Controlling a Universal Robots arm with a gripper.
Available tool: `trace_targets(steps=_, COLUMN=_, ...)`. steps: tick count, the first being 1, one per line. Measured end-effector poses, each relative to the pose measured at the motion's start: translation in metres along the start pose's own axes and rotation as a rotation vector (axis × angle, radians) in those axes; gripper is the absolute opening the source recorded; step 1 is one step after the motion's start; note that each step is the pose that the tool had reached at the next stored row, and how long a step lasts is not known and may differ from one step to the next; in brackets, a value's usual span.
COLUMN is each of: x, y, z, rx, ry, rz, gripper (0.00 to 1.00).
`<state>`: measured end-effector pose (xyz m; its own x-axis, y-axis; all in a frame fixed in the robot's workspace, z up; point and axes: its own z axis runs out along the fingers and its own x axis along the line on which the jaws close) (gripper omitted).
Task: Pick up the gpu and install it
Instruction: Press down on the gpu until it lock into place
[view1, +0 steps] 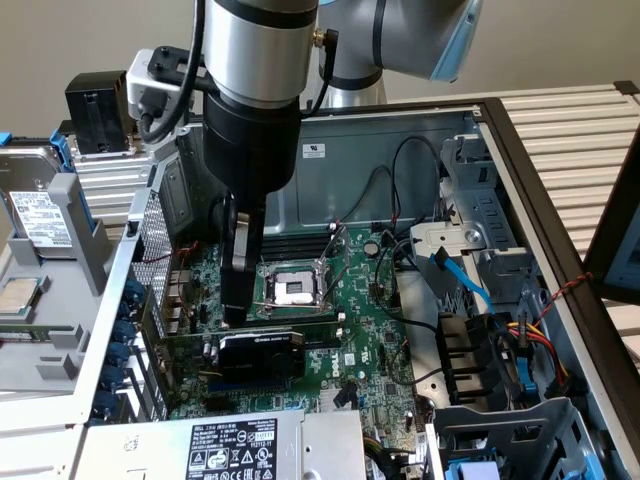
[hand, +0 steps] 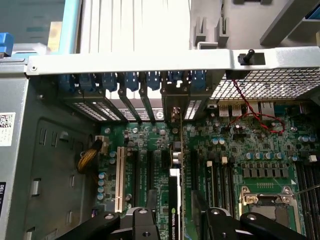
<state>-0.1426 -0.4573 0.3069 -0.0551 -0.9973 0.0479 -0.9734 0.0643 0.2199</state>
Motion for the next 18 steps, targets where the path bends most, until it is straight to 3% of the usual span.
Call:
trace_targets(steps=4, x=0.0002, y=0.0011, z=0.0002, rx=0.0004, ry=-0.0005, rz=0.0, gripper=0.4)
trace_targets(steps=6, x=0.0001, y=0.0022, z=0.0004, rx=0.0056, ry=-0.0009, rz=0.0, gripper=0.4)
trace_targets(steps=10, x=0.0001, y=0.0028, z=0.0007, rx=0.0071, ry=-0.0013, rz=0.0, gripper=0.4)
trace_targets(steps=13, x=0.0001, y=0.0045, z=0.001, rx=0.0139, ry=-0.0015, rz=0.0, gripper=0.4)
trace_targets(steps=16, x=0.0, y=0.0059, z=0.0014, rx=0.0192, ry=-0.0019, rz=0.0, gripper=0.32)
trace_targets(steps=18, x=0.0001, y=0.0072, z=0.0017, rx=0.0234, ry=-0.002, rz=0.0, gripper=0.2)
